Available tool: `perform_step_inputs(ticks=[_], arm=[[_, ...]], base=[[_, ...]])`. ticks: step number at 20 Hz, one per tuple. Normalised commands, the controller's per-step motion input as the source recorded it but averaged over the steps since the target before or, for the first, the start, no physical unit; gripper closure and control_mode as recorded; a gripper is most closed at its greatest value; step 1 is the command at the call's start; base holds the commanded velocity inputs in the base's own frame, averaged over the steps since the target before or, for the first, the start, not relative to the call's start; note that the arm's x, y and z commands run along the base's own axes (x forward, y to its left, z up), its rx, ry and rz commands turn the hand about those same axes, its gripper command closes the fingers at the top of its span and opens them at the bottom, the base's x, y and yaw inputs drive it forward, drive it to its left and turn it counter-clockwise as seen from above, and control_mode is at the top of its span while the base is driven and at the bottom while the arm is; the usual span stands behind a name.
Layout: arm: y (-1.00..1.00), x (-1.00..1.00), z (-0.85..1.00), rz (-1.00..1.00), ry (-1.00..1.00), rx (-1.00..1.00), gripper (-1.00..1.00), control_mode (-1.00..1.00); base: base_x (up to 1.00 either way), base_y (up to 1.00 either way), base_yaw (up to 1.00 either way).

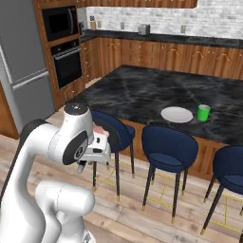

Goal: Pick up the pan with the steak in it and place it on the dining table. Then place the steak on the plate.

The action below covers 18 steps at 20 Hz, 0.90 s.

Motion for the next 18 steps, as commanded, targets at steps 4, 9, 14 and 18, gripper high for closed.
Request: perform_step_inputs(ticks=[4,9,14,18], arm=[[0.00,0.00,0.00,0.00,0.00,0.00,1.00,1.00],[0.00,0.00,0.00,0.00,0.00,0.00,1.00,1.00],[0.00,0.00,0.00,0.00,0.00,0.00,1.00,1.00],[-0.17,1.00,0.00,-0.09,0.06,0.03,1.00,-1.00]], base=[[0.52,0.54,-0.18],[0.93,0.33,-0.21],[1.00,0.11,-0.17],[0.00,0.00,0.00]])
